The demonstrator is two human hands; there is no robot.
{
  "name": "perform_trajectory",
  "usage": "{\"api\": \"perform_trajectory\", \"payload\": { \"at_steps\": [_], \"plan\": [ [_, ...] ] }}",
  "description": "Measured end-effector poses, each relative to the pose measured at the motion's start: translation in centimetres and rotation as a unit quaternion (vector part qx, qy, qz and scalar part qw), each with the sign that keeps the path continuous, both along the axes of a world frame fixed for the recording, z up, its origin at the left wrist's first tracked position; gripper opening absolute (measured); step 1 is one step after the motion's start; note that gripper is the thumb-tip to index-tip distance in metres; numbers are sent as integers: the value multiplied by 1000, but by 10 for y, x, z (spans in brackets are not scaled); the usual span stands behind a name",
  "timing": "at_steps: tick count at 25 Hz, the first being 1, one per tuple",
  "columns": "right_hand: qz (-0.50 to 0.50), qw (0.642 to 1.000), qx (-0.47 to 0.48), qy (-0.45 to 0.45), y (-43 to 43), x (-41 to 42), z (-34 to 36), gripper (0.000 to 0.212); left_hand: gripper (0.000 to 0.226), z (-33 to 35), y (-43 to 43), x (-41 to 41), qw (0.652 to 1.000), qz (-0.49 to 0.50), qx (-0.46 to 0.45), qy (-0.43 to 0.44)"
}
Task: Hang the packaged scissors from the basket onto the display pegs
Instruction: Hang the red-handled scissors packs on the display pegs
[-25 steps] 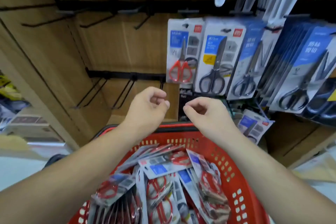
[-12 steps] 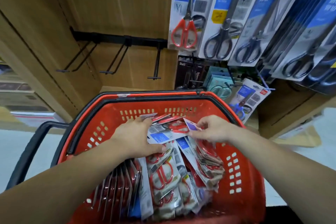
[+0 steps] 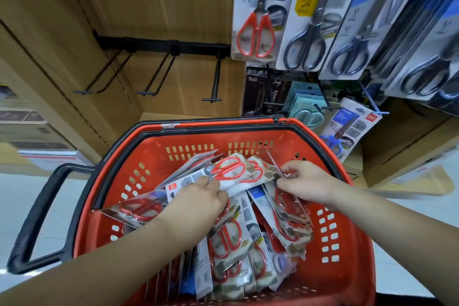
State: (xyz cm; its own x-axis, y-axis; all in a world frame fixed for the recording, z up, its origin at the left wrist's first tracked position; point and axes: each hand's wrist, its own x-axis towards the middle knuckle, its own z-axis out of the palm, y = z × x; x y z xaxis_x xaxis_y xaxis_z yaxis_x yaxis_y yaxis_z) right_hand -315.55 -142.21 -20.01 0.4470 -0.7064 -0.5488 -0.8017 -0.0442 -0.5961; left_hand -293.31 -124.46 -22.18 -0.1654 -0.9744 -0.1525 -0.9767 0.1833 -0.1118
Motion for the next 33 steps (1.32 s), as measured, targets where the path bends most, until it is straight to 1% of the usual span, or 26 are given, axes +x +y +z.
{"api": "perform_trajectory", "payload": {
  "at_steps": [3, 6, 7, 10, 11, 14, 16, 17, 19, 20, 21, 23, 25, 26, 27, 28, 29, 30, 31, 32, 33],
  "plan": [
    [-1, 1000, 5, -27, 9, -3, 10, 13, 50, 0, 11, 0, 999, -28, -16, 3],
    [-14, 996, -22, -84, 25, -2, 14, 9, 50, -5, 25, 3, 997, -23, -47, 54],
    [-6, 994, -53, -93, 32, -2, 13, 14, 50, -9, 28, 8, 995, -19, -60, 82],
    [101, 975, -184, -76, 54, -1, 6, 58, 53, -11, 38, 19, 988, -42, -81, 122],
    [131, 966, -208, -82, 58, 0, 5, 63, 55, -9, 40, 18, 986, -56, -85, 130],
    [214, 946, -235, -65, 62, 4, 4, 53, 59, -1, 45, 10, 979, -80, -118, 147],
    [237, 942, -235, -39, 61, 7, 5, 58, 57, 1, 48, 10, 973, -52, -116, 191],
    [239, 942, -232, -35, 61, 7, 4, 63, 55, 2, 48, 12, 966, -6, -114, 231],
    [259, 936, -236, -44, 64, 8, -2, 67, 43, 8, 46, 20, 939, 133, -127, 292],
    [276, 930, -239, -42, 67, 9, -6, 68, 38, 11, 43, 26, 926, 202, -140, 288],
    [291, 926, -237, -43, 70, 11, -8, 67, 38, 12, 39, 33, 915, 265, -134, 272],
    [289, 928, -223, -82, 70, 15, -14, 55, 47, 12, 31, 43, 888, 373, -70, 260],
    [256, 933, -208, -142, 63, 20, -17, 35, 42, 16, 24, 45, 856, 432, -10, 284],
    [238, 934, -212, -163, 58, 22, -19, 28, 38, 19, 20, 43, 846, 440, 11, 300],
    [221, 933, -225, -175, 55, 23, -21, 27, 36, 20, 16, 40, 837, 445, 18, 317],
    [201, 934, -236, -176, 53, 24, -21, 33, 35, 23, 14, 36, 825, 450, 16, 342],
    [175, 942, -235, -165, 51, 26, -20, 48, 35, 22, 11, 32, 806, 456, 7, 377],
    [144, 956, -216, -140, 49, 28, -17, 70, 31, 21, 9, 29, 779, 464, -3, 423],
    [115, 970, -187, -109, 46, 30, -14, 90, 27, 18, 8, 25, 741, 474, -9, 475],
    [98, 979, -163, -75, 43, 33, -12, 103, 28, 16, 7, 21, 702, 483, -9, 523],
    [111, 980, -160, -42, 38, 35, -13, 107, 33, 14, 6, 17, 666, 493, -8, 560]
  ]
}}
